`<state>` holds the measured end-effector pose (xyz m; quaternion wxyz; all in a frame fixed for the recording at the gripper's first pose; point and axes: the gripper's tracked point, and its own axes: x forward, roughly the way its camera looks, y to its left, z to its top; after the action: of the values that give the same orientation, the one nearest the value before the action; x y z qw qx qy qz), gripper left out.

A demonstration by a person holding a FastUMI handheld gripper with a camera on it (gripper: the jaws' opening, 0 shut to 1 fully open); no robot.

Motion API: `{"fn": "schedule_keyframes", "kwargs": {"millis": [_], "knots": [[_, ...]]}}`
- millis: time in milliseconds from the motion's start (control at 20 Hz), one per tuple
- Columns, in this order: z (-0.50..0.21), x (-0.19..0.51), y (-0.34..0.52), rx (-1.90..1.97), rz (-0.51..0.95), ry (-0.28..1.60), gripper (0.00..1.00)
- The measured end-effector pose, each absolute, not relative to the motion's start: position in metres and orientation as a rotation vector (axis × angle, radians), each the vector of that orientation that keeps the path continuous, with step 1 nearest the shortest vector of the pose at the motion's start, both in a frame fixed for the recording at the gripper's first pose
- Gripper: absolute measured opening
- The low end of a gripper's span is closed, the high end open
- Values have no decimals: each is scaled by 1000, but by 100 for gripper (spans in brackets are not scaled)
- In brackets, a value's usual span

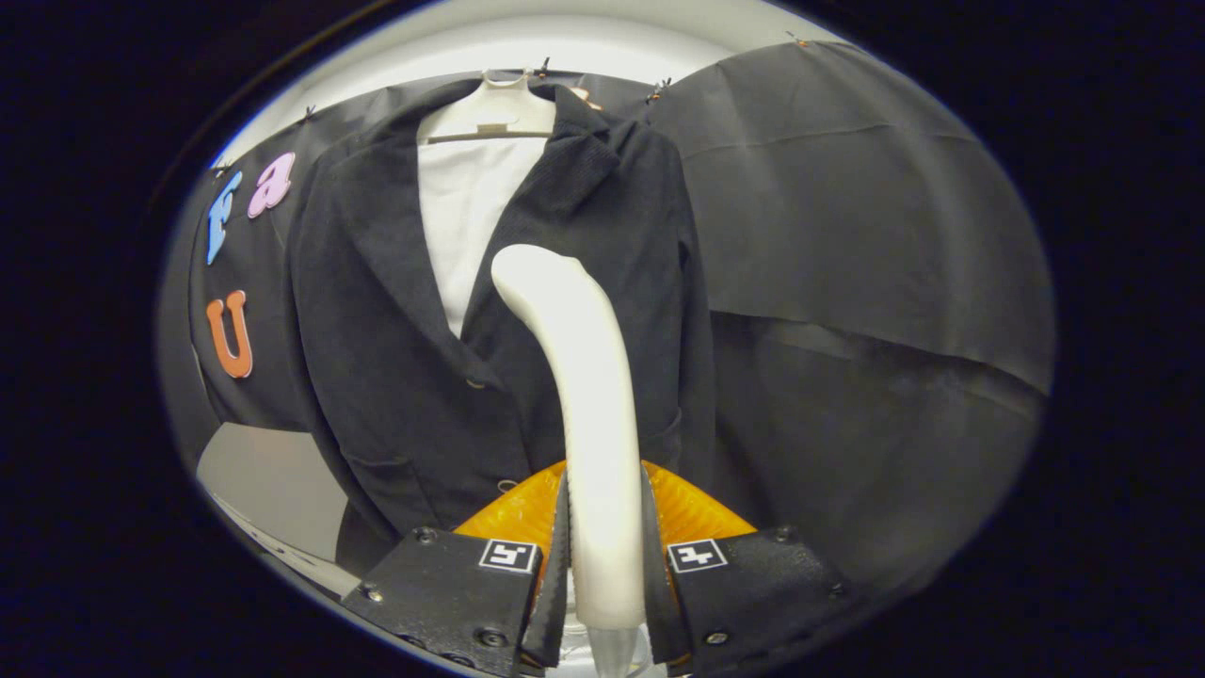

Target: Iron the clothes twice with a garment steamer, once on the left side and once on the right side.

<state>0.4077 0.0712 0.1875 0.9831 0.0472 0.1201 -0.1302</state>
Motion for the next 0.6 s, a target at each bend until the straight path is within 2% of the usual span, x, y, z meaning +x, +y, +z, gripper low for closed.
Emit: {"fn": "schedule_keyframes", "kwargs": {"millis": [600], "knots": [[172,406,71,78,-261,372,37]]}}
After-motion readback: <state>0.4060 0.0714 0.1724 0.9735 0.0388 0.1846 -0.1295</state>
